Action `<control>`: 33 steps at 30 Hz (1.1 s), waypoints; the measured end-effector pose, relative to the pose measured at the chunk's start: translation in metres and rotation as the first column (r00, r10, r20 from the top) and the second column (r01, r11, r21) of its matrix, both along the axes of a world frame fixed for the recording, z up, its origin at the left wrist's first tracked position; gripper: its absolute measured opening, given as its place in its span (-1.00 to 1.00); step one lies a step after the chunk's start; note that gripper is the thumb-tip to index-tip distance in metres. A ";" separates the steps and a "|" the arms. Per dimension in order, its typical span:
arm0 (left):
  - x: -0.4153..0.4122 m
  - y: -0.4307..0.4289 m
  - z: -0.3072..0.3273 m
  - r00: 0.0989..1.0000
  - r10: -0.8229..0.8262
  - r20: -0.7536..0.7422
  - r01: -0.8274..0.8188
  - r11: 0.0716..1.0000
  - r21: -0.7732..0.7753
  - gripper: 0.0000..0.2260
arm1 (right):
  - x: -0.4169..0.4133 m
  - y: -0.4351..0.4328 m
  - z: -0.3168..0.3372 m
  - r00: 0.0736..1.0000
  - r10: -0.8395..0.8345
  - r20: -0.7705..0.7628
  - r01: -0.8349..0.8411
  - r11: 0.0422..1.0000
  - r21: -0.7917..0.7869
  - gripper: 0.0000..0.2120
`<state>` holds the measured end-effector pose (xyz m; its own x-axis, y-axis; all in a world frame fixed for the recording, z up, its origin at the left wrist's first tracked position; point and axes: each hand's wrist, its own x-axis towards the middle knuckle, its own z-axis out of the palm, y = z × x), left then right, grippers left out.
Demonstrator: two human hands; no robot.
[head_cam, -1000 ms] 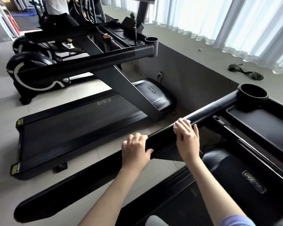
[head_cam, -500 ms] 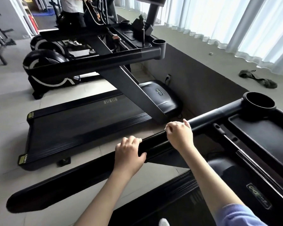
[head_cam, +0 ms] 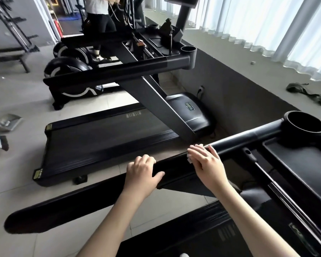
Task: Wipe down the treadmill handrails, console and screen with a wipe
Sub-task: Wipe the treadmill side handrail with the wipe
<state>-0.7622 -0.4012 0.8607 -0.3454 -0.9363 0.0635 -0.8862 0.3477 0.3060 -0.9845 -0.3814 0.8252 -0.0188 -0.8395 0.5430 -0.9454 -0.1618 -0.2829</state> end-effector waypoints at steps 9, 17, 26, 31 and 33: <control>-0.037 -0.002 -0.004 0.990 -0.083 -0.110 0.084 0.996 0.004 -0.59 | 0.016 0.017 -0.025 0.973 -0.144 0.180 0.156 0.986 -0.055 -0.61; -0.043 -0.002 -0.004 0.995 -0.043 -0.094 0.041 0.999 -0.023 -0.61 | 0.007 0.014 -0.035 0.911 -0.288 0.296 0.328 0.940 -0.097 -0.62; -0.048 -0.005 -0.007 0.995 -0.029 -0.099 0.027 0.999 -0.025 -0.61 | -0.028 -0.006 -0.012 0.918 -0.336 0.210 0.358 0.931 -0.075 -0.67; -0.047 -0.003 -0.007 0.995 -0.043 -0.093 0.040 0.999 -0.030 -0.62 | -0.016 -0.019 0.005 0.982 -0.160 0.104 0.163 0.986 -0.021 -0.81; -0.047 -0.003 -0.007 0.995 -0.043 -0.093 0.040 0.999 -0.026 -0.62 | -0.031 -0.018 0.010 0.992 -0.118 0.055 0.119 0.992 -0.027 -0.86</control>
<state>-0.8091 -0.4046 0.8542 -0.3755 -0.9191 0.1192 -0.8389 0.3917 0.3779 -1.0157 -0.3997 0.8348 -0.1468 -0.8127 0.5639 -0.9421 -0.0588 -0.3300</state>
